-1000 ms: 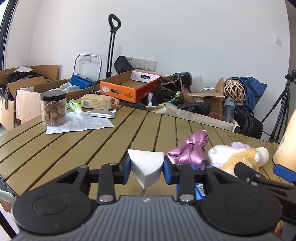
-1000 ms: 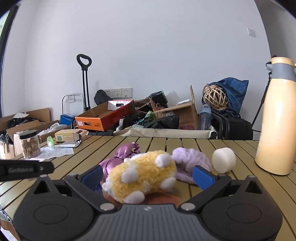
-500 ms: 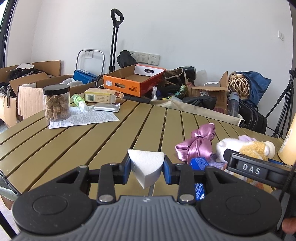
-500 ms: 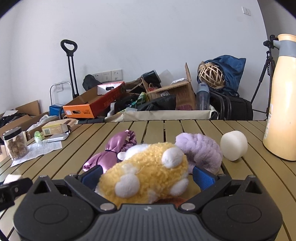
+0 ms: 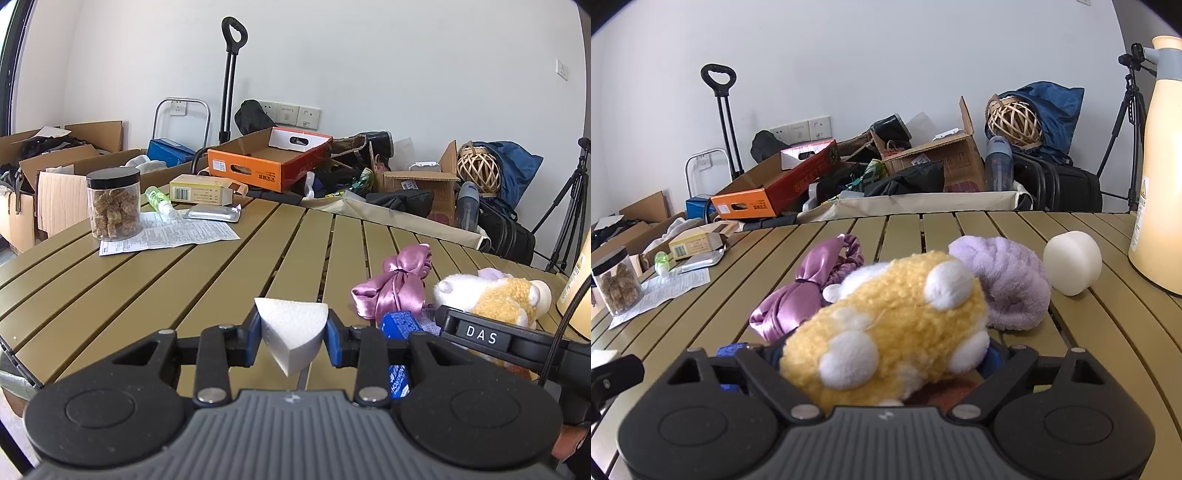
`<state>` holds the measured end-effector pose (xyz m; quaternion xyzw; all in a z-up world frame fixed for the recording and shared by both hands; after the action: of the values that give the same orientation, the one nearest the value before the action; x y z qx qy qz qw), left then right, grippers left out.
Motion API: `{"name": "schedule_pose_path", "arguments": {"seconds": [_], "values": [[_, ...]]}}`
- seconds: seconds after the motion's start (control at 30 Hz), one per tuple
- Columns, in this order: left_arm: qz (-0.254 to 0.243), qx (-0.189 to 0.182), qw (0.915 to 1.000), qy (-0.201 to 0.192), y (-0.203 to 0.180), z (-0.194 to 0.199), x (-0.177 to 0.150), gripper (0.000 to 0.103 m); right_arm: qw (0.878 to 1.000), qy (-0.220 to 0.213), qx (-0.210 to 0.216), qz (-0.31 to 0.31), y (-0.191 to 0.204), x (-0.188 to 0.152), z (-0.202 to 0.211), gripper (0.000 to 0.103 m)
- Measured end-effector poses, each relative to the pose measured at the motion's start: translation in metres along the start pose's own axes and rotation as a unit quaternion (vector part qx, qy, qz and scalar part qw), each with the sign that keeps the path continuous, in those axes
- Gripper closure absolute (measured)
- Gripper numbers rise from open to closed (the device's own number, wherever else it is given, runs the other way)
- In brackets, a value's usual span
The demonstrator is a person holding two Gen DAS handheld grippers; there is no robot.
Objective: Collect trash
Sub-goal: 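Grasp the yellow-and-white plush with the right gripper while the left gripper holds the box, then carry the box and yellow plush down over the black trash bin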
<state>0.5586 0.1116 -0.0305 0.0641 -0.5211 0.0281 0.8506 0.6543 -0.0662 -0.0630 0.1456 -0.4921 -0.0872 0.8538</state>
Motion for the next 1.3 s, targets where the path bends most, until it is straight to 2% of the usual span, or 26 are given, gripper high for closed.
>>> {"name": "schedule_pose_path", "arguments": {"seconds": [0.6, 0.9, 1.3], "values": [[0.004, -0.004, 0.9999, -0.014, 0.001, 0.009, 0.006, 0.068, 0.999, -0.031, 0.025, -0.025, -0.008, 0.007, 0.028, 0.019], [0.003, -0.007, 0.9996, -0.029, -0.003, 0.026, 0.007, 0.068, 0.998, -0.044, 0.045, -0.022, -0.012, 0.009, 0.063, 0.019], [0.001, -0.021, 0.9981, -0.059, -0.016, 0.073, 0.002, 0.068, 0.997, -0.063, 0.053, -0.003, -0.024, -0.002, 0.123, 0.019]]}}
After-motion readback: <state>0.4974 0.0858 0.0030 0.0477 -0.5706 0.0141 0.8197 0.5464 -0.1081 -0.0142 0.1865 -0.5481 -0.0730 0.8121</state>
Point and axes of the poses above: each gripper's, at about its wrist camera, not at the fingertips, and z roughly against the way its jaws point, y to its left, x to its top, the point moved 10 cm from there along -z, roughly the way its jaws point, and after that the axes turned 14 degrees about -z, right-handed, at the moved point
